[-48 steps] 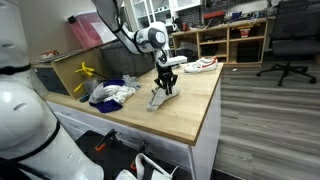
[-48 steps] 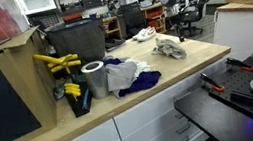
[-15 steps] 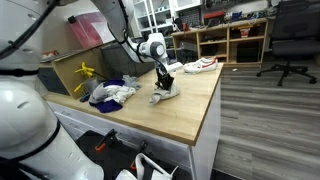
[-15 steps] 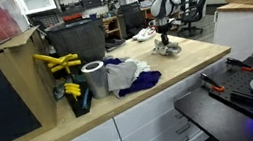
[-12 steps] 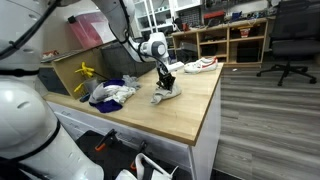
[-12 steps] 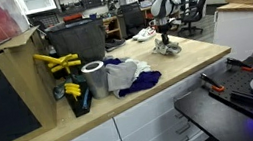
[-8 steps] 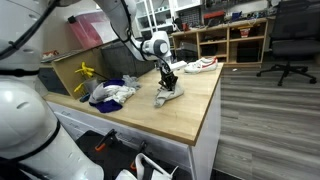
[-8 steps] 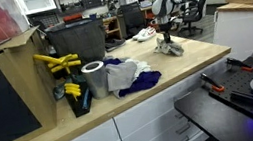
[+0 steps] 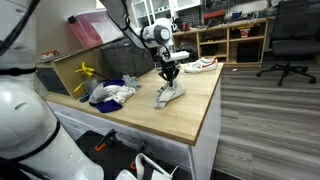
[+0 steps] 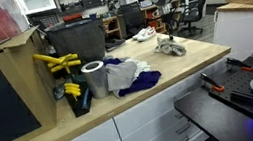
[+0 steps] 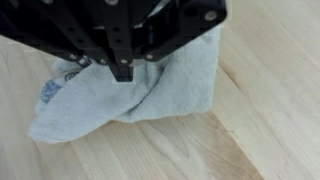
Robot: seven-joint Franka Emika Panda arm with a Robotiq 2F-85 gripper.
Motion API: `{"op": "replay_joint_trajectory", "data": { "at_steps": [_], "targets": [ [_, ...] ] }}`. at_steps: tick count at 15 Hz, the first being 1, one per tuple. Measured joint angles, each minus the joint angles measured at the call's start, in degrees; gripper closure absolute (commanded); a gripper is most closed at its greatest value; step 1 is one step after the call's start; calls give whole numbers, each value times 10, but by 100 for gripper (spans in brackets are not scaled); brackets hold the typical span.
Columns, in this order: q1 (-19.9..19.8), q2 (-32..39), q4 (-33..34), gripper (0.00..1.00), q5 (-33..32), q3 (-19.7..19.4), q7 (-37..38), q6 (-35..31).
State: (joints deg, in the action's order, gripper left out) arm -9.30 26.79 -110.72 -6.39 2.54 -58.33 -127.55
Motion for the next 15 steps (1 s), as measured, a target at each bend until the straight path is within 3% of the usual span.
{"op": "replay_joint_trajectory", "data": {
  "at_steps": [7,15],
  "targets": [
    [0,-34,32,100,27,-2,3,22],
    [0,73,86,100,28,-15,24,-22]
  ]
}}
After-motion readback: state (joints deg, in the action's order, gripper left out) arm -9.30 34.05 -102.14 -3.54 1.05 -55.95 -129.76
